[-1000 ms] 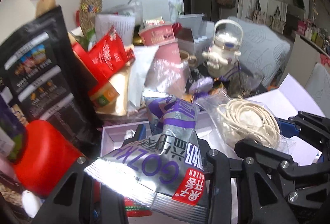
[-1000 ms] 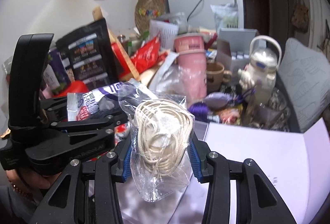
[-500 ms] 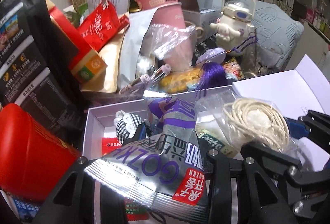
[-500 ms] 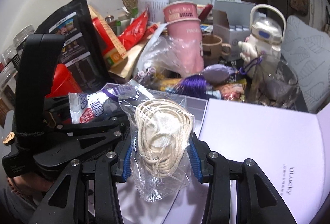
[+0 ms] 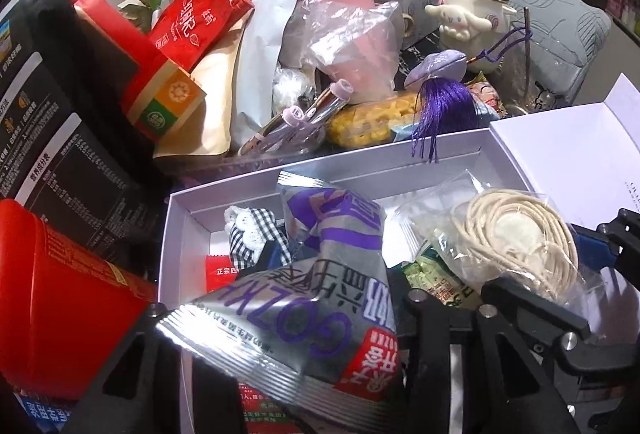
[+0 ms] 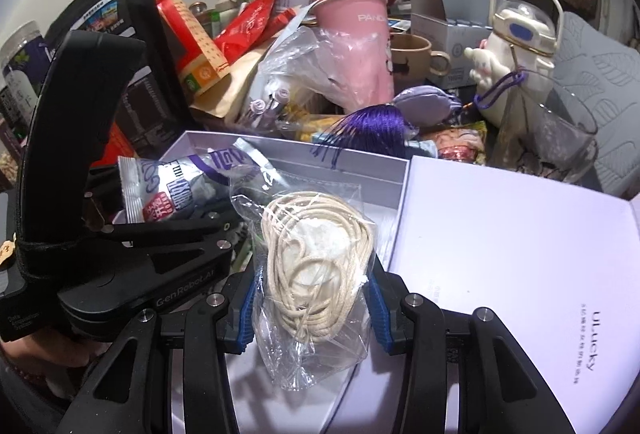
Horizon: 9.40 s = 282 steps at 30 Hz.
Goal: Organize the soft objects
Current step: 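Open the left tool to drop the silver bag in the box while the right tool releases the cord bag, then withdraw both tools from the box toward the checkered scrunchie and red packet, then grasp the red snack packet with the left tool, then hold the red packet with the left tool while the right tool grasps the checkered scrunchie, then carry the red packet with the left tool while the right tool carries the scrunchie to the box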
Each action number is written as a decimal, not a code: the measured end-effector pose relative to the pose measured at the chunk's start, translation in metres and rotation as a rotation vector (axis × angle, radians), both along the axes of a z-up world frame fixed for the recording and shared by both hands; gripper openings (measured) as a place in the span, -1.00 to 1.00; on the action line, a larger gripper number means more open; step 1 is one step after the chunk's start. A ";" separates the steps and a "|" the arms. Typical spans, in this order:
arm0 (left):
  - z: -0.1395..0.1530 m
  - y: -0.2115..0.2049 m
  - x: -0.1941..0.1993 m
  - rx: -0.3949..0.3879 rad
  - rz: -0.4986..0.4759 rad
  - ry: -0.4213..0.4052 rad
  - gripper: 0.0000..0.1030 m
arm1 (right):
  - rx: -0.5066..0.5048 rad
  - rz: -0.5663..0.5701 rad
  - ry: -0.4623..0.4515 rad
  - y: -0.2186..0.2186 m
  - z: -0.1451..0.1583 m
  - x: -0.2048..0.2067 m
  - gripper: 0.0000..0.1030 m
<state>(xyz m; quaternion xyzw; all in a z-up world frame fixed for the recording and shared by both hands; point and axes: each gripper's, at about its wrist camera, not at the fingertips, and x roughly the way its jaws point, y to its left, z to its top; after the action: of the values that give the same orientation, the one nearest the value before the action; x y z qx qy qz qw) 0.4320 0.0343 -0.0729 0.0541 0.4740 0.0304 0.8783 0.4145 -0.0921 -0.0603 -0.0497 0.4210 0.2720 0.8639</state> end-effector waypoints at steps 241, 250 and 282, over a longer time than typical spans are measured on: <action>0.000 0.064 -0.326 -0.354 0.082 -0.149 -0.36 | 0.060 -0.005 0.041 0.030 -0.040 -0.254 -0.60; 0.013 0.037 -0.342 -0.354 0.028 -0.167 -0.36 | 0.078 -0.048 -0.004 -0.006 -0.028 -0.289 -0.60; 0.080 -0.036 -0.384 -0.337 -0.181 -0.264 -0.36 | 0.211 -0.198 -0.198 -0.097 0.043 -0.399 -0.60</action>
<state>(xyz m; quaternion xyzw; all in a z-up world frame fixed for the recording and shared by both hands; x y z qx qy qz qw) 0.0480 -0.0020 0.0070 -0.0553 0.3467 -0.1214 0.9285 0.0155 -0.1888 -0.0170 0.0566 0.3059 0.2222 0.9241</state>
